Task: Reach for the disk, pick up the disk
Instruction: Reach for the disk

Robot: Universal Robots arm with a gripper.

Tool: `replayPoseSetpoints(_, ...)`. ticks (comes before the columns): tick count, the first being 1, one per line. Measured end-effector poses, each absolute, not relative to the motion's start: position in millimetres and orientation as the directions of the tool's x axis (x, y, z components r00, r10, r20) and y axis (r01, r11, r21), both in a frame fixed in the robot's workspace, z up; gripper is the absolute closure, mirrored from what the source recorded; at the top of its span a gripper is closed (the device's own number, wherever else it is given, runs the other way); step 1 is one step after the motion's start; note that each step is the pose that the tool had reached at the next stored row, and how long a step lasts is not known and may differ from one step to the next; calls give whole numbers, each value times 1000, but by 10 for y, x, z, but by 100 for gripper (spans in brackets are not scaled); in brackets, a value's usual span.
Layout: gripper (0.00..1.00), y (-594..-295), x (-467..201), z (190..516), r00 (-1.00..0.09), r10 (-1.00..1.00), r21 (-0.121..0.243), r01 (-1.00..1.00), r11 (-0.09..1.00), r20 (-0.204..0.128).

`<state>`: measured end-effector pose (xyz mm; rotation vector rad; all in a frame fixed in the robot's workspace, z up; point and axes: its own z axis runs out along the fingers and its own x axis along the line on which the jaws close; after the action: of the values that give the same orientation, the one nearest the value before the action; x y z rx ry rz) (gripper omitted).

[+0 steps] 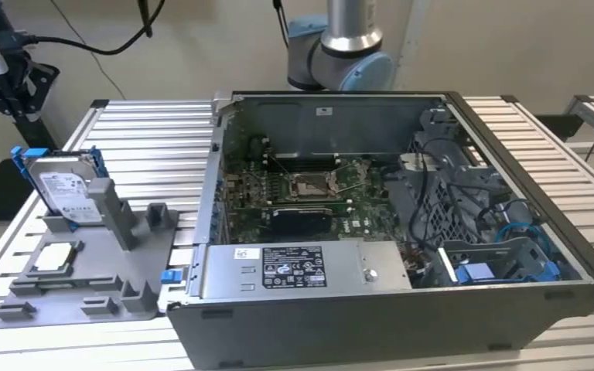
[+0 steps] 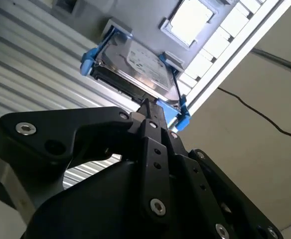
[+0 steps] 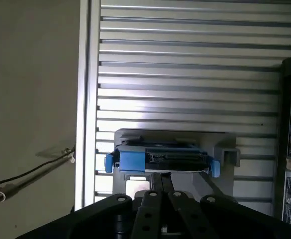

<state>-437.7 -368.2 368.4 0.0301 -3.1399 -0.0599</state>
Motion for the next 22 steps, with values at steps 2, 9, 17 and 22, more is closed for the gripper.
replayPoseSetpoints(2, 100, -3663, -4436, 3680, -1000, -19, 38, -19, 999, 0)
replayPoseSetpoints(9, 100, -3612, -4534, 3673, -1000, -19, 38, -19, 999, 1)
replayPoseSetpoints(17, 100, -3612, -4536, 3672, -1000, -19, 38, -19, 999, 0)
replayPoseSetpoints(22, 100, -3612, -4536, 3673, -1000, -23, 38, -23, 999, 0)
